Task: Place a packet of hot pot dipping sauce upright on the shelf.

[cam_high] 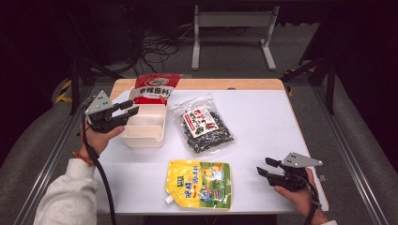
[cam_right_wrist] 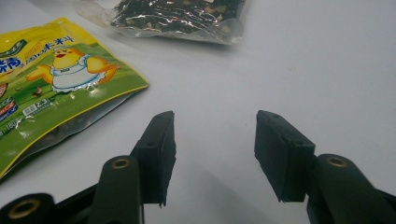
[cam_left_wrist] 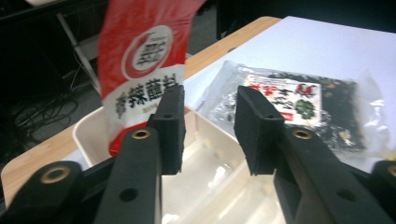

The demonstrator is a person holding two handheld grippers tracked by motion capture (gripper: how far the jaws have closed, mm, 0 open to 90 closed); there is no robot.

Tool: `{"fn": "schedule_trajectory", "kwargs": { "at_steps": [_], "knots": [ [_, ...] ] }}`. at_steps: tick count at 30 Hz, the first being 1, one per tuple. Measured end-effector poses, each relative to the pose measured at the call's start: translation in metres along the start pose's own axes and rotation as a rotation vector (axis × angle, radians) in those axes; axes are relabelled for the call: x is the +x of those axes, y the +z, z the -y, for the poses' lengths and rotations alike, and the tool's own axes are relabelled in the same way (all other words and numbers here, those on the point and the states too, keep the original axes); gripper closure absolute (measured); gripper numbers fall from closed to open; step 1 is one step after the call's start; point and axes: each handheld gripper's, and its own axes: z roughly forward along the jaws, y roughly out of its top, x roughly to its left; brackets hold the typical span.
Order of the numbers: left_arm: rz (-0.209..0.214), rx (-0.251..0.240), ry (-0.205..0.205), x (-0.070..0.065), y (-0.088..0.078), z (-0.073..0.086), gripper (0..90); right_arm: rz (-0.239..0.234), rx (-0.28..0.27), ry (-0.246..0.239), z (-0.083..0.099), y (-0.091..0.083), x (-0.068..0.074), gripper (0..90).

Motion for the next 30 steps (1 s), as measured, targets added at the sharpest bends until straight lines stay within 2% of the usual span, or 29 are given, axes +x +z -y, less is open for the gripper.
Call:
{"fn": "schedule_trajectory", "kwargs": {
  "at_steps": [2,3,6,7,8,9,11,13,15,16,19,22,26,29,30],
  "knots": [
    [0.016,-0.005,0.007,-0.014,-0.007,0.007,62.3,0.0,-0.001,-0.004,-0.003,0.002,-0.002,49.2],
    [0.016,-0.005,0.007,-0.014,-0.007,0.007,61.9,-0.001,-0.004,-0.004,-0.003,0.002,-0.002,49.4],
    [0.035,-0.021,0.002,-0.028,-0.015,0.015,60.6,-0.001,-0.006,-0.005,-0.005,0.003,-0.003,50.2],
    [0.056,-0.015,0.01,-0.038,-0.018,0.02,60.1,-0.007,-0.009,-0.004,-0.006,0.004,-0.004,51.4],
    [0.056,-0.015,0.01,-0.038,-0.018,0.02,59.6,-0.007,-0.009,-0.004,-0.006,0.004,-0.004,51.4],
    [0.057,-0.003,0.02,-0.044,-0.019,0.024,59.6,-0.007,-0.009,-0.004,-0.006,0.005,-0.004,51.6],
    [0.084,0.004,0.01,-0.054,-0.022,0.032,59.0,-0.008,-0.008,-0.007,-0.007,0.007,-0.004,52.6],
    [0.086,0.02,0.02,-0.061,-0.023,0.039,58.5,-0.013,-0.008,-0.012,-0.008,0.008,-0.003,53.5],
    [0.107,0.037,0.013,-0.07,-0.025,0.048,57.7,-0.019,-0.007,-0.015,-0.009,0.009,-0.002,55.6],
    [0.112,0.049,0.026,-0.073,-0.025,0.05,57.4,-0.023,-0.005,-0.02,-0.009,0.01,-0.002,57.2],
    [0.126,0.078,0.023,-0.083,-0.026,0.058,55.7,-0.036,-0.006,-0.033,-0.01,0.012,0.001,60.3],
    [0.154,0.103,0.007,-0.093,-0.025,0.069,53.7,-0.049,-0.003,-0.047,-0.013,0.015,0.003,62.1],
    [0.184,0.16,0.012,-0.105,-0.016,0.08,49.0,-0.047,-0.014,-0.051,-0.023,0.024,0.003,61.4],
    [0.217,0.171,-0.023,-0.11,-0.005,0.085,45.0,-0.048,-0.03,-0.036,-0.034,0.034,-0.002,62.1],
    [0.22,0.184,-0.024,-0.112,-0.001,0.086,43.4,-0.044,-0.03,-0.034,-0.038,0.039,-0.003,62.8]
  ]
}}
